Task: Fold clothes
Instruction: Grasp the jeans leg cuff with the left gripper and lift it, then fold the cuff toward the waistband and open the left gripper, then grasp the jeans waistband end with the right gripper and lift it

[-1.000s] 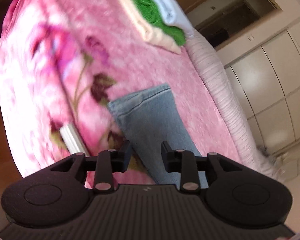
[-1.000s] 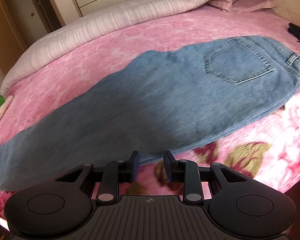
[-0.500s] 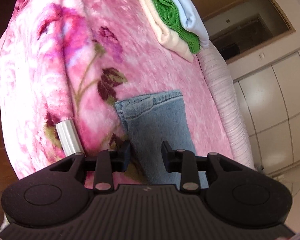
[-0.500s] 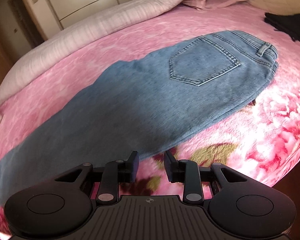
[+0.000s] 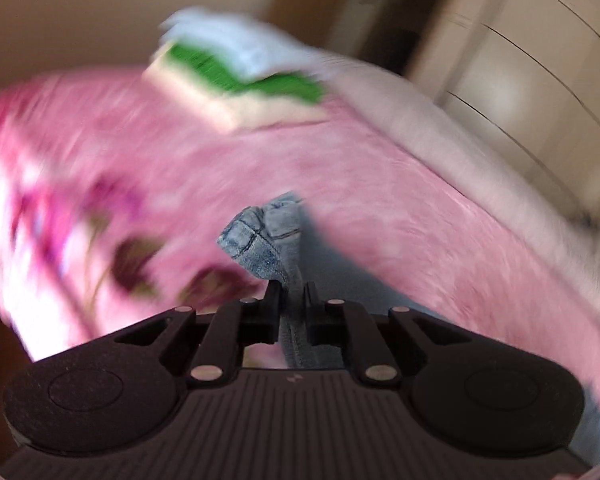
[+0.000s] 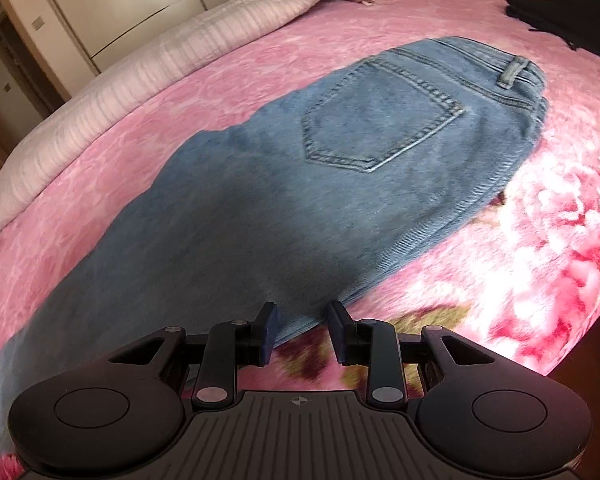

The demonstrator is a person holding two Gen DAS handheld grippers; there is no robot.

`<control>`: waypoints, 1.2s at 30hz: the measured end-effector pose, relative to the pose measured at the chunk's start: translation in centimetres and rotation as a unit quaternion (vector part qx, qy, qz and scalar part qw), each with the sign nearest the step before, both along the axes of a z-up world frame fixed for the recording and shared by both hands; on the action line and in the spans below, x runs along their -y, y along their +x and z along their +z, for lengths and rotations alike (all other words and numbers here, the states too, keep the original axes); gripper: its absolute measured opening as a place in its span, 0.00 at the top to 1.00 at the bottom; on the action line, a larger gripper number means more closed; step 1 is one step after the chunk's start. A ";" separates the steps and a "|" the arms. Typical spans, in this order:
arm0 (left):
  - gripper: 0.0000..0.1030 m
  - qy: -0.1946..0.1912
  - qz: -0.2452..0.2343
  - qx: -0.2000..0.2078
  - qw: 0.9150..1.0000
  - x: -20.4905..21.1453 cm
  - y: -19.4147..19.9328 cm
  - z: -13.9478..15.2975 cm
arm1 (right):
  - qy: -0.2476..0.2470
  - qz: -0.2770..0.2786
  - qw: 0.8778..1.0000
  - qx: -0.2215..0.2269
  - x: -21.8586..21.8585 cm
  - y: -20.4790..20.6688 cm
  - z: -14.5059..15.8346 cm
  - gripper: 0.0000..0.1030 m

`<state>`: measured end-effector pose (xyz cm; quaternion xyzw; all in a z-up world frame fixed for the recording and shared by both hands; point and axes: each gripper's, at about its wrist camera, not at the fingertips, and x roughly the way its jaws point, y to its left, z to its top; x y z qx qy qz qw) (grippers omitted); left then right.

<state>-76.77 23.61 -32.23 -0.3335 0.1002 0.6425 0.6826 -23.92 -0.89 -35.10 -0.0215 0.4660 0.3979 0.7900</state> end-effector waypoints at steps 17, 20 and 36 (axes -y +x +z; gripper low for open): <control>0.79 -0.019 -0.383 -0.136 0.913 7.0 25.2 -3.5 | 0.028 -0.034 0.999 0.015 2.8 3.0 2.0 0.69; 0.77 -0.031 -0.415 -0.104 0.903 7.2 23.6 -2.1 | 0.036 -0.024 0.999 0.020 2.8 2.4 2.5 0.69; 0.78 -0.027 -0.309 -0.006 0.951 3.3 9.4 3.0 | 0.154 0.111 0.902 -0.388 -9.0 -8.3 -2.5 0.69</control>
